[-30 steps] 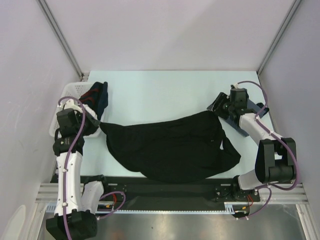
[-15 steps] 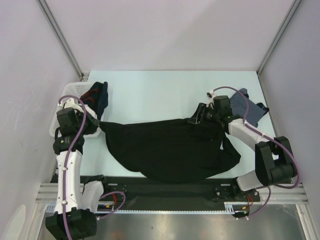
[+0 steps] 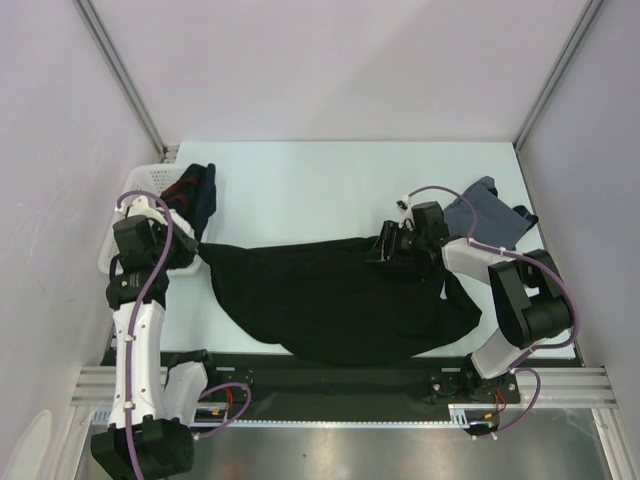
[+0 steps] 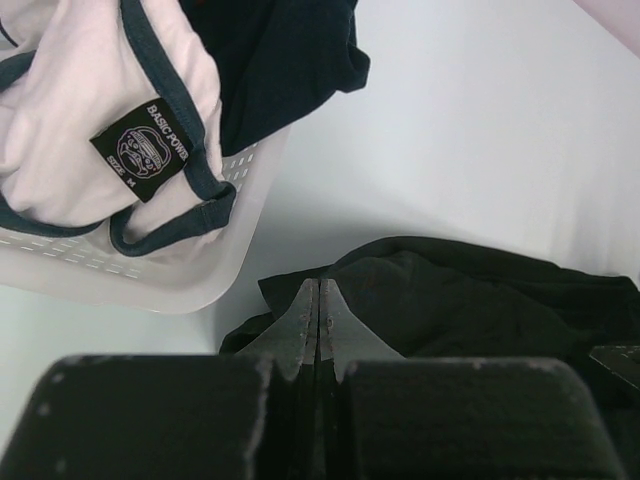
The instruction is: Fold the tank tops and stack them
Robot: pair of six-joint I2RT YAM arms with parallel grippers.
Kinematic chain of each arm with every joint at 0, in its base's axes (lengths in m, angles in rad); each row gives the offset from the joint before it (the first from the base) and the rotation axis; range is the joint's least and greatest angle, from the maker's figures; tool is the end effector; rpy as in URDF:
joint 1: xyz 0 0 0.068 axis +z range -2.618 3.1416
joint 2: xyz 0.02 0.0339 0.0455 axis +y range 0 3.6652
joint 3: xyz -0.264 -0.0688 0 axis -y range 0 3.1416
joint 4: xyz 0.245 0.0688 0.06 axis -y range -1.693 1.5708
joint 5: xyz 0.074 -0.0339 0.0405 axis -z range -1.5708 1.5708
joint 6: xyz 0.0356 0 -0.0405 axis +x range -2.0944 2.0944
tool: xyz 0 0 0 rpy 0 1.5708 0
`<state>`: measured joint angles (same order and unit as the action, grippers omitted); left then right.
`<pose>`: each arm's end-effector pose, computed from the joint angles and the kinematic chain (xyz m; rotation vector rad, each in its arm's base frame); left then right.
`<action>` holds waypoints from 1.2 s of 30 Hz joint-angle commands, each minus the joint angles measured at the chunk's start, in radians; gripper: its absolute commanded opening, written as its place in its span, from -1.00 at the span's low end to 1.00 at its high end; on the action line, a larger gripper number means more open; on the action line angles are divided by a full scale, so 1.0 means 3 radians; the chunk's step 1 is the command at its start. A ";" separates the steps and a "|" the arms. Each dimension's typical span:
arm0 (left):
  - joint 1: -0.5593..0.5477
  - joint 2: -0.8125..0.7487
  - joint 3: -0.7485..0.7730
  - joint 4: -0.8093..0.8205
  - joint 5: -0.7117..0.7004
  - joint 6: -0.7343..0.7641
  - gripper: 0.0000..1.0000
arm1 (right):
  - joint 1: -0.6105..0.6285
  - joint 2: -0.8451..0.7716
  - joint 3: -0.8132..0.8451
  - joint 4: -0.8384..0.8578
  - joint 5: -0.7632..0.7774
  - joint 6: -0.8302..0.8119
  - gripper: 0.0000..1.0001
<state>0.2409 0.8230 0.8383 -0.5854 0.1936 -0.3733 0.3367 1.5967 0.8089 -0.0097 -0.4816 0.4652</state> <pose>0.1728 0.0354 0.3120 -0.5384 2.0735 -0.2847 0.2927 0.1199 0.1705 -0.0871 2.4584 0.9424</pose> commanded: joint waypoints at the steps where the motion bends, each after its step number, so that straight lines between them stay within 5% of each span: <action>1: 0.0020 -0.0049 0.0059 0.0110 -0.0032 0.0073 -0.99 | 0.0049 0.0113 0.0059 0.0283 -0.0092 -0.0068 0.07; 5: 0.0020 -0.0044 0.0064 0.0105 -0.0037 0.0078 -0.99 | 0.0115 0.0246 0.0197 0.0283 -0.0036 -0.0139 -0.01; 8: 0.0020 -0.0028 0.0069 0.0100 -0.0042 0.0084 -0.99 | 0.0131 0.0302 0.0254 0.0324 -0.0087 -0.0145 -0.40; 11: 0.0020 -0.0013 0.0079 0.0100 -0.0047 0.0089 -0.99 | 0.0121 0.0180 0.0295 0.0319 -0.0108 -0.0170 -1.00; 18: 0.0020 0.0573 0.0574 0.0111 0.0111 -0.0075 -0.99 | -0.0278 -0.0219 0.1066 -0.0268 -0.0199 -0.0130 -1.00; 27: 0.0020 0.1265 0.3189 -0.0666 0.0209 -0.0285 -0.99 | -0.0779 -0.0433 0.3040 -0.1056 -0.0690 -0.0052 -1.00; 31: 0.0025 0.0929 0.3693 -0.0734 -0.0001 -0.0356 -0.99 | -0.0948 -0.1051 0.3067 -0.0975 -0.0930 0.0019 -1.00; 36: 0.0025 -0.0183 0.3399 -0.0121 -0.0215 -0.0494 -0.99 | -0.0999 -0.2017 0.2750 -0.0715 -0.0900 -0.0012 -1.00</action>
<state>0.2409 0.9497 1.8801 -0.7280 0.1921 -0.4786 0.0395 1.1347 1.6650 -0.2775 -0.7025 0.4553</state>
